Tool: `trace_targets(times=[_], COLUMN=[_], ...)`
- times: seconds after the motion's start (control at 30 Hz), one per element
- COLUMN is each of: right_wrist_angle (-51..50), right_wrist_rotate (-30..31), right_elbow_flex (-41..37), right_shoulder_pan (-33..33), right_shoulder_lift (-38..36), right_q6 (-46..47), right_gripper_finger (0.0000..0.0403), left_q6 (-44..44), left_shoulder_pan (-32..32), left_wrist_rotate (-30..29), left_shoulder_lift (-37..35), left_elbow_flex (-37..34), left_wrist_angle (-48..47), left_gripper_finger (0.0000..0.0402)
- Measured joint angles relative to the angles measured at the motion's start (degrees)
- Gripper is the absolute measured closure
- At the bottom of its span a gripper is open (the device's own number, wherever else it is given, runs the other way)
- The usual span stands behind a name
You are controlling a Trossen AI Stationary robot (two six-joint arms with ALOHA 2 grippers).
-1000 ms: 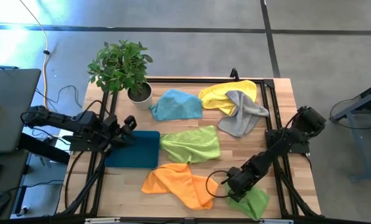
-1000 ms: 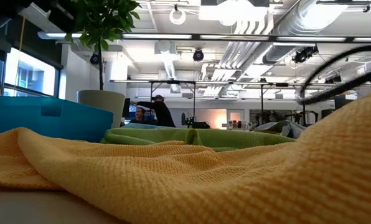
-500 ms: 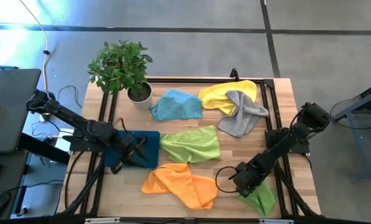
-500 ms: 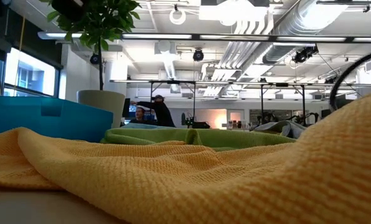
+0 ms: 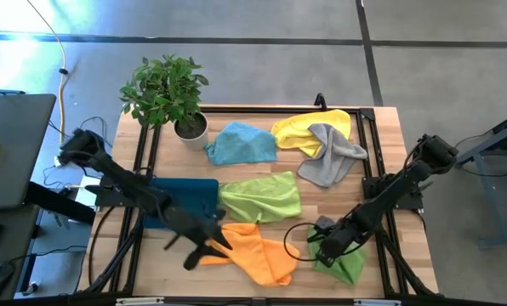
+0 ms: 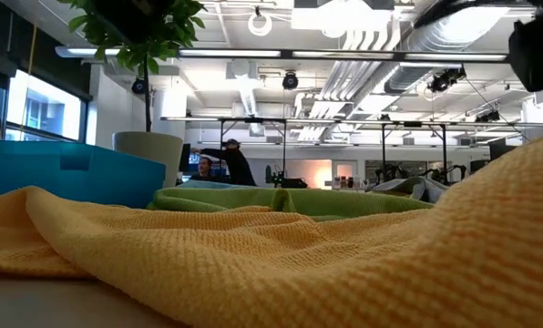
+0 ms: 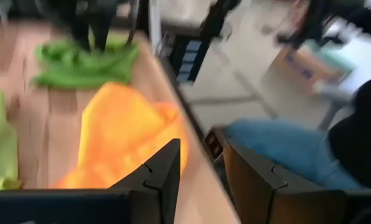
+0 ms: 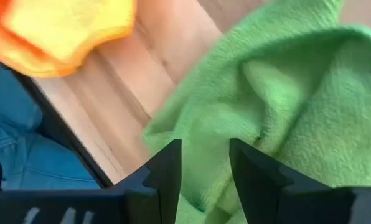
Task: Fold microfiber towels
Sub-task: Move the orange microfiber towel to the bottom left of the table
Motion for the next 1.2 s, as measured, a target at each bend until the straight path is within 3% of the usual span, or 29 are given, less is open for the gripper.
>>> trace_targets(times=[0.33, 0.43, 0.63, 1.03, 1.2], right_wrist_angle=[6.2, 7.5, 9.8, 11.1, 11.4], right_wrist_rotate=[14.3, 17.0, 19.3, 19.8, 21.4], right_elbow_flex=[0.0, 0.0, 0.0, 0.0, 0.0], right_shoulder_pan=[-0.8, -1.8, -3.4, -4.1, -4.1], right_shoulder_lift=[-0.1, -0.1, -0.1, -0.1, -0.1], right_q6=[-10.3, -13.3, -17.4, -20.2, -22.2], right_gripper_finger=[0.0276, 0.0276, 0.0276, 0.0276, 0.0276], left_q6=[-5.9, -6.0, -6.6, -12.1, -16.8], left_shoulder_pan=[0.5, 0.9, 1.3, 0.0, -3.6], left_wrist_rotate=[-6.7, -10.2, -10.8, -11.1, -5.4], left_shoulder_lift=[17.0, 21.0, 27.7, 31.2, 30.7], left_elbow_flex=[10.7, 12.9, 17.7, 24.0, 25.4], left_wrist_angle=[-6.2, -6.2, -8.7, -31.8, -40.8], left_gripper_finger=[0.0289, 0.0289, 0.0289, 0.0289, 0.0289])
